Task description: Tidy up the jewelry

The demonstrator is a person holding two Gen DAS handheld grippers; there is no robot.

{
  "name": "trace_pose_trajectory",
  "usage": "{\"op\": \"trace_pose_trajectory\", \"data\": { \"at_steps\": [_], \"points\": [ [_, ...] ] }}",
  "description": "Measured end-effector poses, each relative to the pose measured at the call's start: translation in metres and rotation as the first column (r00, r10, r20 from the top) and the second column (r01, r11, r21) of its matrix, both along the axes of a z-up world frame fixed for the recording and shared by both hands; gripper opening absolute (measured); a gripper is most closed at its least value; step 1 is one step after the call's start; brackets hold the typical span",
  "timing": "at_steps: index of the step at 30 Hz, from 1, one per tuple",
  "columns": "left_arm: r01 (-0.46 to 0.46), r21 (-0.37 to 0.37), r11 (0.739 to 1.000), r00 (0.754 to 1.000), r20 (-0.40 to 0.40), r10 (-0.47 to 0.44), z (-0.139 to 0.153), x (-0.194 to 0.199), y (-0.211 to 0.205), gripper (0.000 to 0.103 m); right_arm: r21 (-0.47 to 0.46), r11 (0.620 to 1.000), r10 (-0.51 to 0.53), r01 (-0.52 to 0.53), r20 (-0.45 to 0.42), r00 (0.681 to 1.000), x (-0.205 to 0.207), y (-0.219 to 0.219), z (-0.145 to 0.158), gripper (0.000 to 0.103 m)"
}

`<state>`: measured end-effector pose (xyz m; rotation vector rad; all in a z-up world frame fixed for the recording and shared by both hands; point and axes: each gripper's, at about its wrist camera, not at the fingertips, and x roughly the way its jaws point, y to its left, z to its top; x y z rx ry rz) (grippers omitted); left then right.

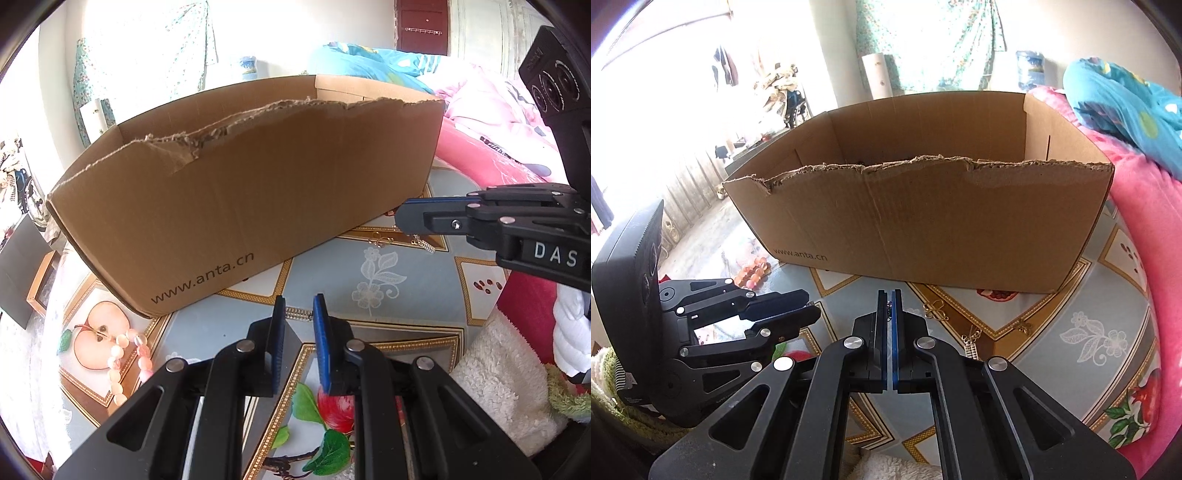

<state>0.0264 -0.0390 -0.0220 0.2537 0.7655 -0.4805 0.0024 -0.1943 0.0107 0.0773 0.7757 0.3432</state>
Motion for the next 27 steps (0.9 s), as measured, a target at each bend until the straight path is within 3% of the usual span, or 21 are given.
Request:
{"op": "trace_pose_trajectory", "data": {
  "at_steps": [6,18,23,27],
  "points": [
    [0.015,-0.035,0.999,0.999,0.031,-0.014,0.02,-0.008,0.002,0.015,0.018,1.0,-0.005,0.004,0.041,0.999,-0.006,-0.002,0.013,0.0],
    [0.112,-0.188,0.976,0.983,0.164,-0.081,0.105,-0.01,0.011,0.015,0.083,0.996,-0.006,-0.01,0.188,0.982,-0.005,-0.014,0.067,0.0],
    [0.102,-0.175,0.979,0.98,0.185,-0.069,0.121,0.018,0.005,0.015,0.096,0.995,-0.004,-0.016,0.209,0.978,0.018,-0.021,0.081,0.0],
    [0.071,-0.138,0.988,0.989,0.139,-0.051,0.12,0.056,0.0,0.015,0.115,0.993,0.019,-0.039,0.167,0.986,0.051,-0.028,0.083,0.0]
  ]
}}
